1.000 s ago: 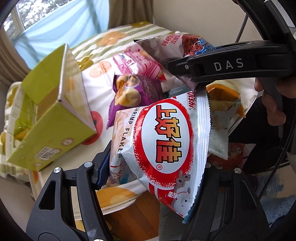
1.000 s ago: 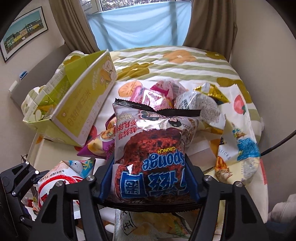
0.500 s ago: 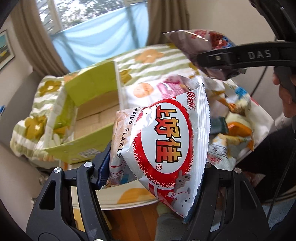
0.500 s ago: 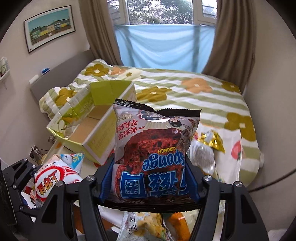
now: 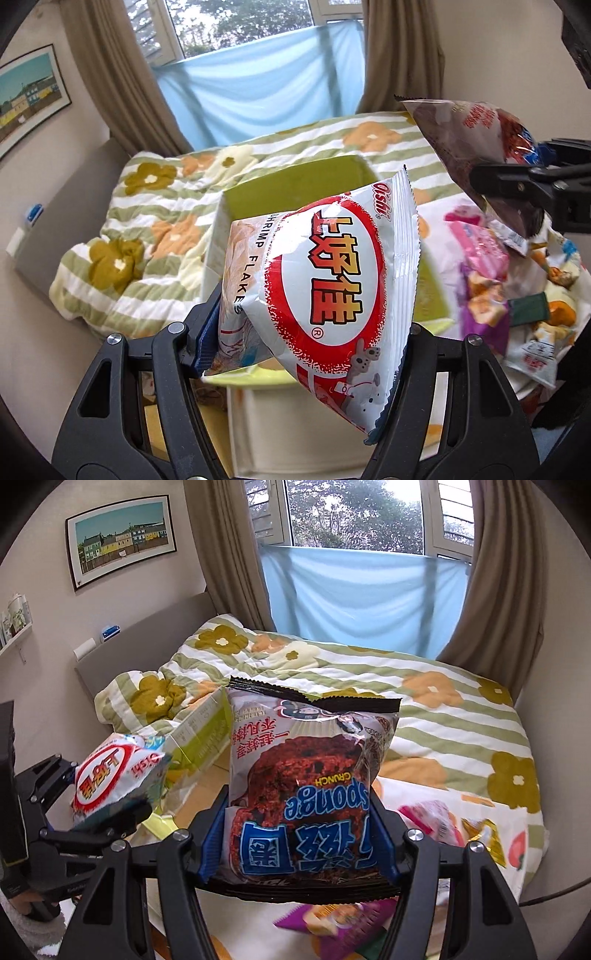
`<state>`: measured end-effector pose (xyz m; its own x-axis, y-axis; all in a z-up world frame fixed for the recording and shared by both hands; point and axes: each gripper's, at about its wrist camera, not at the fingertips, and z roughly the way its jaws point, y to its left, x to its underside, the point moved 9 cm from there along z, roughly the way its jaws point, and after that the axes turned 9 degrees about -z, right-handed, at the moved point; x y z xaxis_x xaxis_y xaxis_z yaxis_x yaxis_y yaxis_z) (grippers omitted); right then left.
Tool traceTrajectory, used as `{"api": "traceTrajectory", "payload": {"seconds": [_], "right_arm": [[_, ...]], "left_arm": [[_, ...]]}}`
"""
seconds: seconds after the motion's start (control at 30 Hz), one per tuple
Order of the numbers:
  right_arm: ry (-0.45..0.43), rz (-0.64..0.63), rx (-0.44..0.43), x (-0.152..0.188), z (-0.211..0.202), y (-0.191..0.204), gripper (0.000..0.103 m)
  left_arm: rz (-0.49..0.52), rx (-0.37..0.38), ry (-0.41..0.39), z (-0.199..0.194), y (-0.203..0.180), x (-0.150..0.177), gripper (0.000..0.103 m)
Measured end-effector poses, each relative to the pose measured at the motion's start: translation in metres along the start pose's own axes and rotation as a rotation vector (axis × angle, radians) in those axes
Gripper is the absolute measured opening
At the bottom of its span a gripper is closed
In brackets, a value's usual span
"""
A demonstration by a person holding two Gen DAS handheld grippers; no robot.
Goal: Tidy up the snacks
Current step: 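Carry both bags to the yellow box and open both tools inside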
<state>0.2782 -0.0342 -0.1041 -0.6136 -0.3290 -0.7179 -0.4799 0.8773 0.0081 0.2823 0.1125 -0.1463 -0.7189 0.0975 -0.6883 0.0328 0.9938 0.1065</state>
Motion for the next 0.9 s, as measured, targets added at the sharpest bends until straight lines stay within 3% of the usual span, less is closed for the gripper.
{"api": "traceTrajectory", "payload": {"seconds": [0.33,0.37,0.43,0.5,0.67,0.9], "right_arm": [[0.069,0.093,-0.004,-0.024,0.062,0.035,0.062],[0.079,0.105,-0.001,-0.023,0.067,0.036,0.062],[0.095,0.122,0.003,-0.021,0.074,0.036,0.062],[0.112,0.128,0.009,-0.02,0.081,0.036,0.062],[0.146,0.124,0.009,-0.018,0.095,0.037,0.062],[0.15,0.098,-0.067,-0.018,0.104,0.057,0.062]], "left_arm": [[0.039,0.076,0.118,0.086,0.042,-0.012,0.068],[0.039,0.081,0.13,0.091,0.044,-0.012,0.07],[0.039,0.094,0.154,0.101,0.044,-0.01,0.089],[0.025,0.111,0.156,0.106,0.048,-0.01,0.098],[-0.03,0.115,0.175,0.105,0.06,-0.004,0.099],[-0.212,0.093,0.19,0.087,0.095,0.01,0.099]]}}
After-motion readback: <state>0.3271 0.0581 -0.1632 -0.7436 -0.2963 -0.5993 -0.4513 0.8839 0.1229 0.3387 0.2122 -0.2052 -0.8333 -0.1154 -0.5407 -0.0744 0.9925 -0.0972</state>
